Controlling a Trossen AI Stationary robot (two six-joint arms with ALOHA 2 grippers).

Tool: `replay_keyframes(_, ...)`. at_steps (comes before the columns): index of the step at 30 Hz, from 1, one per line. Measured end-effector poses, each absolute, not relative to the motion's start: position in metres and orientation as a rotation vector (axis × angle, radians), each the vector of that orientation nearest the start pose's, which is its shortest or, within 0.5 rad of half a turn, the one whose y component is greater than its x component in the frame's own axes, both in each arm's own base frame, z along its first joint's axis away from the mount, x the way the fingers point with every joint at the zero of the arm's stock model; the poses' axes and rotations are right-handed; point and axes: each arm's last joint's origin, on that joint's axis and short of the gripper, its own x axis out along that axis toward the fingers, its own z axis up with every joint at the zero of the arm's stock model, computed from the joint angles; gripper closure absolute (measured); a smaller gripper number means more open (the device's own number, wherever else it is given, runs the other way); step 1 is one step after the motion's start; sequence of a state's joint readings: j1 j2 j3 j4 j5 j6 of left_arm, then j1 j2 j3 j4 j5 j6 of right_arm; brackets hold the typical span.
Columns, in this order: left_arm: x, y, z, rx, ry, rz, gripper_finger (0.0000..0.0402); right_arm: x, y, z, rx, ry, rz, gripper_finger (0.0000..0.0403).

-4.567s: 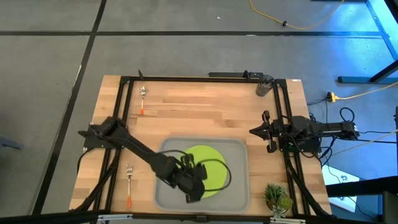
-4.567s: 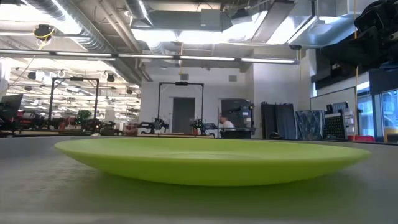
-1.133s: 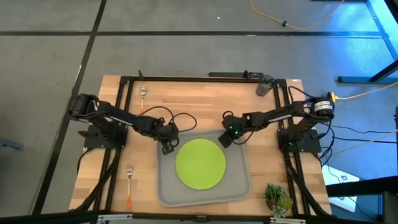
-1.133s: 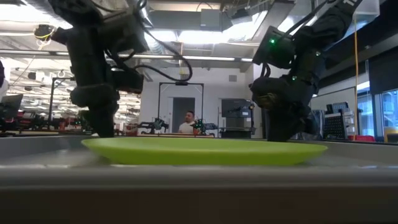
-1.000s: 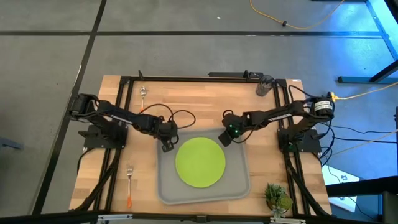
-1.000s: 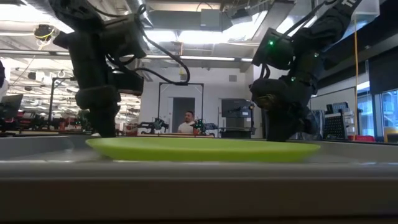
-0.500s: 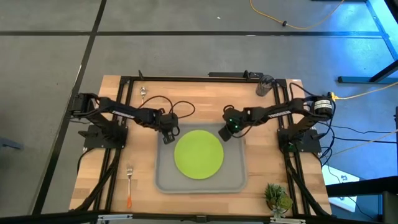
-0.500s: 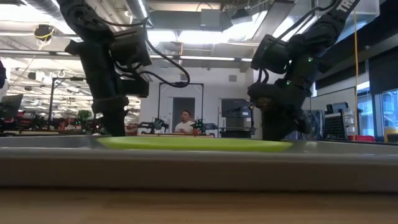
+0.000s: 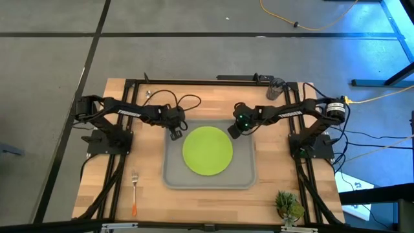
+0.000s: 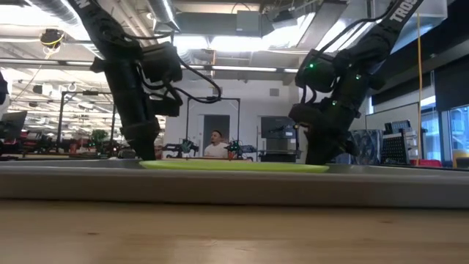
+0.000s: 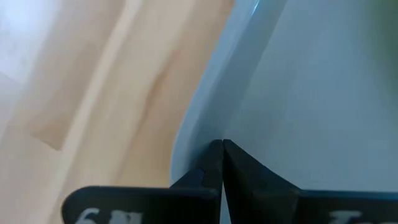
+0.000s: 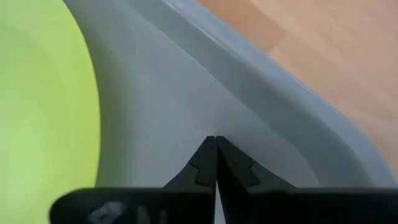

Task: Pick and place plate/cup/fork/spoon on tray
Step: Move the gray serving tray to the center of the table, then put the orange fork on the gray serving tray to the left side of the green plate

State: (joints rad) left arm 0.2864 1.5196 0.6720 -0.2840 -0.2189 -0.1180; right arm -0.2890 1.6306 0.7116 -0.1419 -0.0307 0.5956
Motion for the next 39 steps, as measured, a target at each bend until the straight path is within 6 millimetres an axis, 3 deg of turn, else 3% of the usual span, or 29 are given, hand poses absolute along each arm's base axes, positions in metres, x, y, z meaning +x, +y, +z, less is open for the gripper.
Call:
replay_keyframes(11,0.240,0.094,0.138,-0.125,1.090,0.556,0.0401,0.267,-0.084,0.125,0.693,0.952,-0.542,0.0397)
replay_keyframes(23,0.261,0.078,0.161,-0.059,1.068,0.536,0.0401,0.267,-0.082,0.155,0.700,0.873,-0.472,0.0397)
replay_keyframes(31,0.262,0.048,0.214,-0.212,1.151,0.558,0.0401,0.255,-0.070,0.185,0.591,0.846,-0.389,0.0397)
replay_keyframes(39,0.227,-0.014,0.278,-0.644,1.136,0.753,0.0401,0.246,-0.059,0.209,0.504,0.773,-0.344,0.0397)
